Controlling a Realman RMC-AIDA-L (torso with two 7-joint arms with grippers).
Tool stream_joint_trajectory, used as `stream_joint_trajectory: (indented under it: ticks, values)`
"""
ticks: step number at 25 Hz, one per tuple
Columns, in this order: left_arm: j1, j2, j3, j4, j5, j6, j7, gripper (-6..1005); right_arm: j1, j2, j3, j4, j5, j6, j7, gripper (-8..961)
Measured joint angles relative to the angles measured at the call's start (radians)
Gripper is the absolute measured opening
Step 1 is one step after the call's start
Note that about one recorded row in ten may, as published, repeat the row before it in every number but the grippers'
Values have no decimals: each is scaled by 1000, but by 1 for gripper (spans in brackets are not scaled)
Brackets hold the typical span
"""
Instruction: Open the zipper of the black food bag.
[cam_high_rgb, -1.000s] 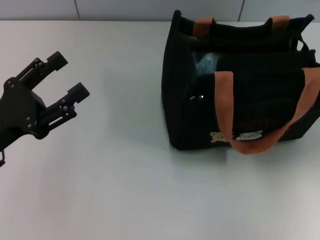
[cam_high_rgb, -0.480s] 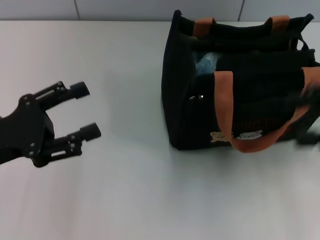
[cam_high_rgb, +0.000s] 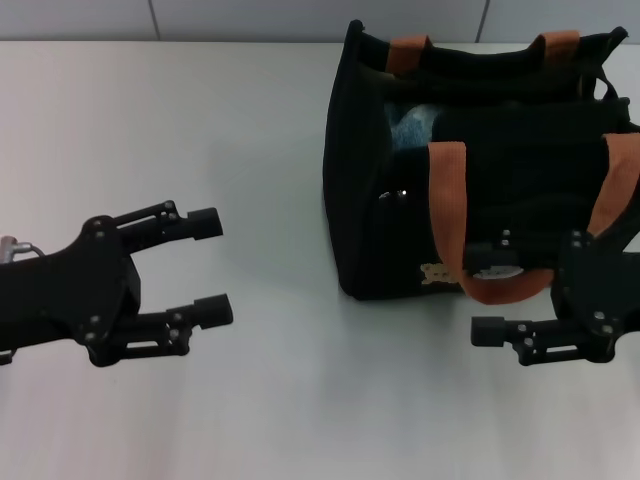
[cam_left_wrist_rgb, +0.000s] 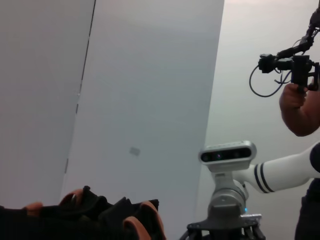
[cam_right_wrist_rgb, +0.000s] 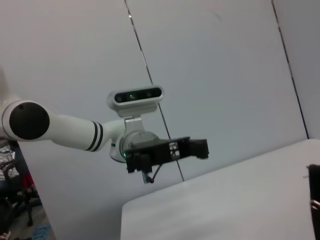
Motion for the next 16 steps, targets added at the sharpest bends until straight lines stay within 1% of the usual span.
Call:
stream_joint_trajectory:
  ticks: [16]
  values:
    - [-4, -6, 0, -6, 21, -10, 7, 827, 32, 2, 1, 10, 4, 8, -6, 818]
